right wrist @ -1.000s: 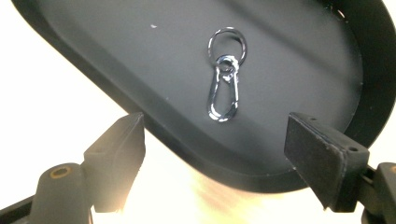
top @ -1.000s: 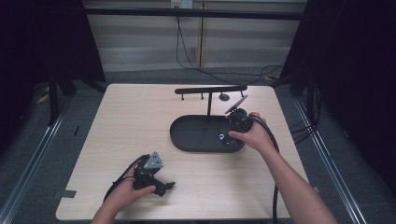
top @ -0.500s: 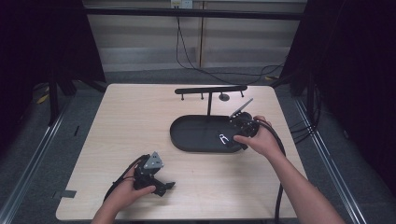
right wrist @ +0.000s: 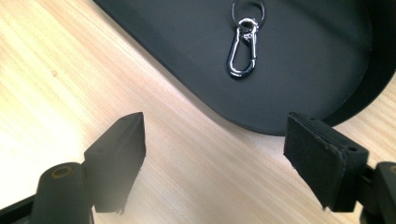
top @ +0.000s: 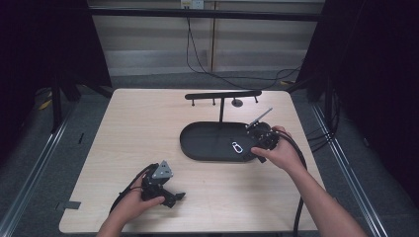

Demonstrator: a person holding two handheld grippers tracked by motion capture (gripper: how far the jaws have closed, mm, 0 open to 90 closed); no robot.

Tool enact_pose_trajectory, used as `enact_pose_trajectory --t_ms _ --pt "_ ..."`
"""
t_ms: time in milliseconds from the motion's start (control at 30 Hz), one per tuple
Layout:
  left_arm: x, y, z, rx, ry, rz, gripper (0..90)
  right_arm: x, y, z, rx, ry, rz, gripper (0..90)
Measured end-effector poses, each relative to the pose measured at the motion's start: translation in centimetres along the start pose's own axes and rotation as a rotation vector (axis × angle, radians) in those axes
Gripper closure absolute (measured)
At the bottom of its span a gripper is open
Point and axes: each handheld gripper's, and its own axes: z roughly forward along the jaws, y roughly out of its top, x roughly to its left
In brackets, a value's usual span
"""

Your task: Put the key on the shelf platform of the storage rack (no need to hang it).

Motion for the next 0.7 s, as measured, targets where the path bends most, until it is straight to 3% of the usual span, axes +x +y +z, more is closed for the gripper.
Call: enact_pose_trajectory --t_ms 700 --pt "0.0 0.0 0.0 0.0 0.003 0.003 0.1 0.9 -2.2 -0.2 -0.011 0.009 -0.038 21.3"
